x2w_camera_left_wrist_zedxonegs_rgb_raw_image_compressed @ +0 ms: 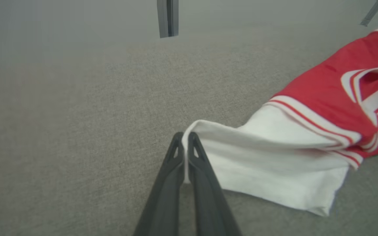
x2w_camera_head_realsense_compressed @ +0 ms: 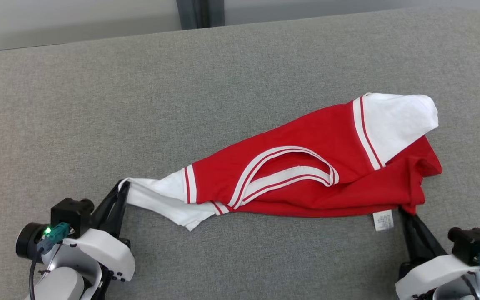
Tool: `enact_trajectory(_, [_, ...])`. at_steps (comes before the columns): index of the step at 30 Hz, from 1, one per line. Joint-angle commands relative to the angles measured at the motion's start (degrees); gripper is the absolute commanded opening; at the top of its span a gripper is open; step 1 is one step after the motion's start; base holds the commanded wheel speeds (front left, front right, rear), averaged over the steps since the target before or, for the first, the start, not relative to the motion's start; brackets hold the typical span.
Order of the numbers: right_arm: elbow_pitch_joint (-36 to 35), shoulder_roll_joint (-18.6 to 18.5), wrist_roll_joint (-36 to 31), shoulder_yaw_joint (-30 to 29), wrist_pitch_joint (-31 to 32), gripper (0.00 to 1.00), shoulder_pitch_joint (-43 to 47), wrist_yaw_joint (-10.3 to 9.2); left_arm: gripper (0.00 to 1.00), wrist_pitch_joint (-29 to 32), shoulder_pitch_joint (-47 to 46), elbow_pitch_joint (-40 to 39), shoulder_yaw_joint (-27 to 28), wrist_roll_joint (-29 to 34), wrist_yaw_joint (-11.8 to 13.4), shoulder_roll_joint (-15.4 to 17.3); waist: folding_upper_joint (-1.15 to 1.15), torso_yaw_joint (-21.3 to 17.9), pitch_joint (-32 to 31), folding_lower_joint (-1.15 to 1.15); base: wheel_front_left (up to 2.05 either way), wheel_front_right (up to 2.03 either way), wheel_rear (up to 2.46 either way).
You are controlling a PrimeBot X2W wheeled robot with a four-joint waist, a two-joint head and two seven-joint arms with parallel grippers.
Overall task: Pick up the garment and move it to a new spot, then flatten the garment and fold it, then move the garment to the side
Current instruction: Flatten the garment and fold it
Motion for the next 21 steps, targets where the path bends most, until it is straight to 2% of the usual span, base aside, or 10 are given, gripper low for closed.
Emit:
enact_trajectory(1, [-1.5,-0.5,1.4,-0.2,-0.8,0.00,0.3,-0.01,0.00,-0.8,-0.7,-1.4,0.7,0.6,0.9,0.6,0.00,0.2,-0.3,0.00,0.00,0.00,0.00])
enact_trajectory(8, [-14.0,-2.3,9.3,0.2,-1.7,0.00,2.0,-0.01,0.00,-2.1,-0.3,-13.3,4.2,1.3,4.9,2.9,0.00,-0.2,-2.1,0.00,0.00,0.00,0.00])
enact_trajectory(13, [-23.6,-4.0,14.8,-0.9,-2.0,0.00,-0.3,0.00,0.00,-2.3,-2.2,-22.2,6.9,2.9,8.2,4.7,0.00,-0.3,-3.4,0.00,0.00,0.00,0.00])
enact_trajectory(21, [-32.6,-6.0,19.3,-4.1,-2.8,0.00,-8.3,0.00,0.00,-2.7,-7.2,-34.0,11.7,2.5,12.5,3.2,0.00,0.5,-5.5,0.00,0.00,0.00,0.00])
